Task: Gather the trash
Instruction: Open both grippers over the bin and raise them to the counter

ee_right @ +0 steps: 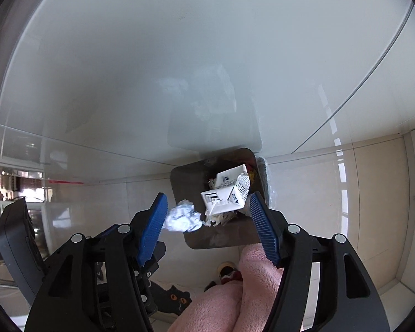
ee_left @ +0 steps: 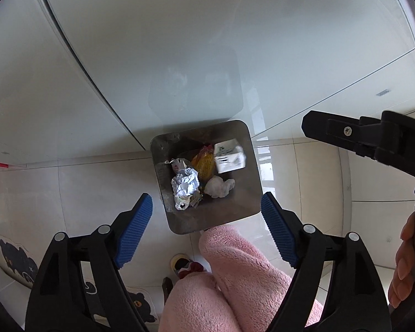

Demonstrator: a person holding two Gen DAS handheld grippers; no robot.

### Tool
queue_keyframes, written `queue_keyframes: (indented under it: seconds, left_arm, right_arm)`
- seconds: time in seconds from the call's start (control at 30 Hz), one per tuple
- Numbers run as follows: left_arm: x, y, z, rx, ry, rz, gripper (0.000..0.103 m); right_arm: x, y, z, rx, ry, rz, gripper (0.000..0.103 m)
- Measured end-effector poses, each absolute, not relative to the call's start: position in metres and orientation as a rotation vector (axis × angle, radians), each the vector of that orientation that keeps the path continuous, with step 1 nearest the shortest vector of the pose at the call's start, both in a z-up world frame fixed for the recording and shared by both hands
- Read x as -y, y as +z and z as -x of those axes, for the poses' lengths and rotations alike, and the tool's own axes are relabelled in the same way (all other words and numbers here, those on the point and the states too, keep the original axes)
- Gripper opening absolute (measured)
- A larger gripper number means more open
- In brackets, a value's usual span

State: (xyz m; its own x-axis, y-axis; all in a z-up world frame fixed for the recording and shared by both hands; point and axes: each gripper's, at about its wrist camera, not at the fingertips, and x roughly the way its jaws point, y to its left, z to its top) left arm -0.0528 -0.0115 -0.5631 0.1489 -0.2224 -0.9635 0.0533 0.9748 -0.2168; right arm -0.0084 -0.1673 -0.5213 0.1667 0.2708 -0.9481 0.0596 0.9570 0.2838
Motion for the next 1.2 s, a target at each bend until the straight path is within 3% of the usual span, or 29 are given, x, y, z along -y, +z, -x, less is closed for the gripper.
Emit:
queue_keyframes:
  seconds: [0.27, 0.5, 0.67, 0.83, 0.9, 1.2]
  left_arm:
    - [0.008, -0.535, 0.054, -1.373, -0.207, 0.147, 0.081]
    - [-0.001, -0.487, 0.064, -1.311, -0.206, 0.173, 0.085]
    - [-0.005, -0.443, 0.07, -1.247, -0.193, 0.152, 0.091]
    - [-0.018, -0.395, 0.069, -1.164, -0.163, 0.123, 0.095]
    - [-0.025, -0.373, 0.065, -1.127, -0.147, 0.121, 0.095]
    - [-0.048, -0.281, 0.02, -0.952, -0.109, 0.132, 0.095]
  right_arm:
    - [0.17, -0.508, 0.011, -1.397, 0.121, -0.264, 0.068]
    - [0.175, -0.476, 0.027, -1.358, 0.113, -0.247, 0.083]
    - [0.176, -0.433, 0.039, -1.298, 0.103, -0.223, 0.093]
    - [0.186, -0.383, 0.041, -1.232, 0.114, -0.221, 0.093]
    - [0.192, -0.366, 0.038, -1.217, 0.112, -0.225, 0.1]
    - [0.205, -0.265, 0.001, -1.044, 0.163, -0.201, 0.1]
